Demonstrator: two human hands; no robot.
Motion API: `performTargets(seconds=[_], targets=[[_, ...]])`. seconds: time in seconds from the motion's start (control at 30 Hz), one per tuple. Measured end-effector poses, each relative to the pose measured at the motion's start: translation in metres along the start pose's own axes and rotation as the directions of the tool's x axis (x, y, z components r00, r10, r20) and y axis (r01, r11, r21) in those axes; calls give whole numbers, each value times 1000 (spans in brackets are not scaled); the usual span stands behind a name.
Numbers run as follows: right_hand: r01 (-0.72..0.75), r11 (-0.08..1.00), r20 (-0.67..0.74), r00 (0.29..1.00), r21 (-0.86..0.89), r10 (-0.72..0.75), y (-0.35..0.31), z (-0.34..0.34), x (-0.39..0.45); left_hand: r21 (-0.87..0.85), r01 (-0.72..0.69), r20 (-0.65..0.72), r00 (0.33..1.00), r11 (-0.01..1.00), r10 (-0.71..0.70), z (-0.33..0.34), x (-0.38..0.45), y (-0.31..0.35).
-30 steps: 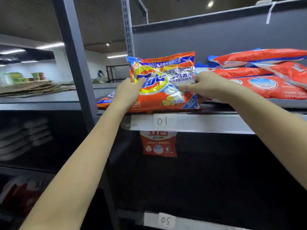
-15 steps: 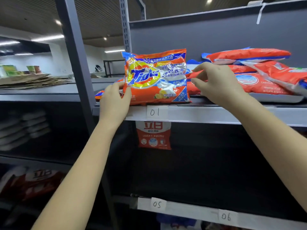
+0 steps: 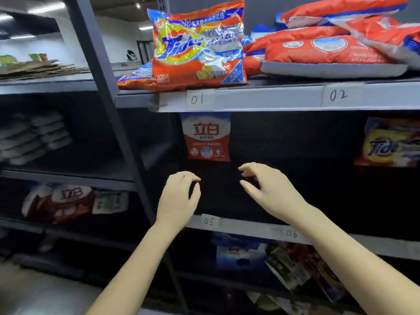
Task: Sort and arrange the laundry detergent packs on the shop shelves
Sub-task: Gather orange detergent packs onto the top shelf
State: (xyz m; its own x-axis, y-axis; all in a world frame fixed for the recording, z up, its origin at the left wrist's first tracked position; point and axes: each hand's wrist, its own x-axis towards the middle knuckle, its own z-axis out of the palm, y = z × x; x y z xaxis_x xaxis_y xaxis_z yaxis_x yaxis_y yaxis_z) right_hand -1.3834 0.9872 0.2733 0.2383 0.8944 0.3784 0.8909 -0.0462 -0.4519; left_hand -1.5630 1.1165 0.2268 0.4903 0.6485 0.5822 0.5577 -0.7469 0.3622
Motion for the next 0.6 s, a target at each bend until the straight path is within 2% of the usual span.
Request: performTargets(seconds=[0.13,0.3,0.47,0.6], targets=[[-146,987,141,978,-64,154,37,49,13,10,153,235,960,988,-151,47,0,-41],[-357,931,260,895,-73,363,68,100,55,-8,325,349,887,946,-302,89,40,-97],[-391,917,226,889,-74,398,76,147,104,-97,467,420,820,879,-389,123,102,-138],[-361,930,163,916,-70,367,81,169,135,-180,567,464,770,804,-438,148,155,-157]])
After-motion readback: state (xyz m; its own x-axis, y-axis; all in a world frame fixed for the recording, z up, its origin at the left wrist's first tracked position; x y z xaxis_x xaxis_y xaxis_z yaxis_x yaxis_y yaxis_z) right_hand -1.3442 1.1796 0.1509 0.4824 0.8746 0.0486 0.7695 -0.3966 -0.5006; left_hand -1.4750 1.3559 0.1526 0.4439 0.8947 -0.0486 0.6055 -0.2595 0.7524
